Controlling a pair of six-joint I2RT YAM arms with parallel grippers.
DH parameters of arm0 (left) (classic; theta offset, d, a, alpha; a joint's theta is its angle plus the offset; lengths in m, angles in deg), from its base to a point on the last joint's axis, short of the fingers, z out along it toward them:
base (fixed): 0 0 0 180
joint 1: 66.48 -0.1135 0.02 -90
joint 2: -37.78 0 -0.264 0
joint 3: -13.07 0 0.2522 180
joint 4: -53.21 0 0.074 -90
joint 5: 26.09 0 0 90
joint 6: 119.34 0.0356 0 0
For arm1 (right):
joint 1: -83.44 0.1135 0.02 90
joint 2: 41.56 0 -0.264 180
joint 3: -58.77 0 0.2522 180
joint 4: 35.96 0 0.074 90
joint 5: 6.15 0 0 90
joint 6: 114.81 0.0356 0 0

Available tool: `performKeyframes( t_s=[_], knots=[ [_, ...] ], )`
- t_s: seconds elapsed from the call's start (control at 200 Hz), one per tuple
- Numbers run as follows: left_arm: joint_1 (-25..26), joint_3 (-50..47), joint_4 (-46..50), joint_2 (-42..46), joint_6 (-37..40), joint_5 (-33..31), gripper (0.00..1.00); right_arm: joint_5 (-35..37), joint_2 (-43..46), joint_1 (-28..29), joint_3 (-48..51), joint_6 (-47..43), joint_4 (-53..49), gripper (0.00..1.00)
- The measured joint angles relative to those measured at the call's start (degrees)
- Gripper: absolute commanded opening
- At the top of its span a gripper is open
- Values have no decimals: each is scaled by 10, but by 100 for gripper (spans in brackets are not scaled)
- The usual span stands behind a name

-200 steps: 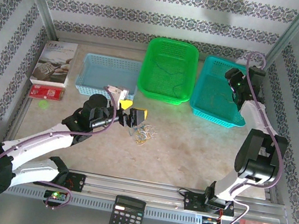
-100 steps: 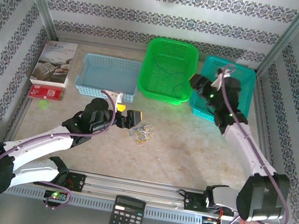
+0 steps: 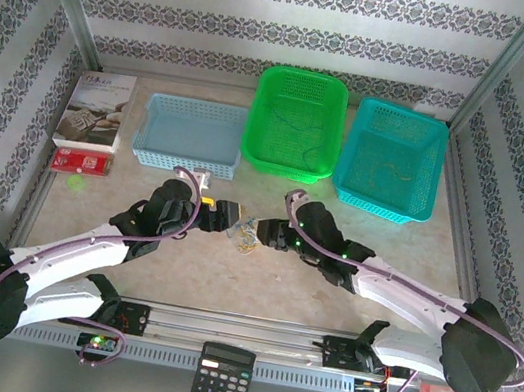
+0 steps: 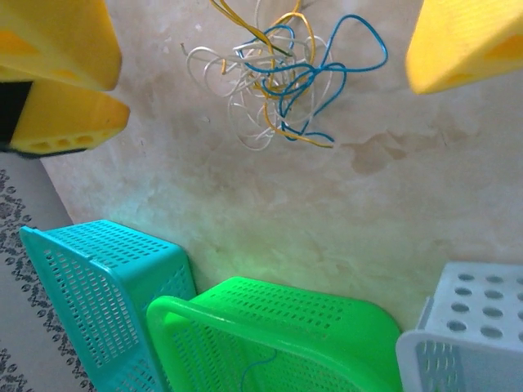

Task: Untangle the cables

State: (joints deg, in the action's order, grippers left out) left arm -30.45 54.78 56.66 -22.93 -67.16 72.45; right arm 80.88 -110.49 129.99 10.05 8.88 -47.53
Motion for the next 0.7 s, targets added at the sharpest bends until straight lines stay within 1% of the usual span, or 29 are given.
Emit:
performKeyframes(
  t_s=[0.075, 0.155, 0.2, 0.325, 0.44, 0.575, 0.699],
  knots=[
    [0, -7, -2, -4, -3, 12, 75, 9, -5, 6, 3, 4, 3, 58],
    [0, -13, -4, -16, -7, 26, 74, 15, -9, 6, 4, 4, 4, 57],
    [0, -15, -4, -23, -9, 33, 76, 17, -10, 9, 4, 3, 3, 56],
    [0, -19, -4, -27, -18, 36, 89, 22, -18, 25, -11, -18, -17, 52],
    [0, -20, 0, -15, -26, 17, 100, 28, -35, 54, -54, -52, -52, 51],
    [-11, -30, 7, 27, -45, -12, 100, 43, -60, 86, -111, -96, -91, 47],
    [-51, -50, 13, 77, -69, -31, 100, 57, -87, 103, -148, -127, -119, 45]
  ],
)
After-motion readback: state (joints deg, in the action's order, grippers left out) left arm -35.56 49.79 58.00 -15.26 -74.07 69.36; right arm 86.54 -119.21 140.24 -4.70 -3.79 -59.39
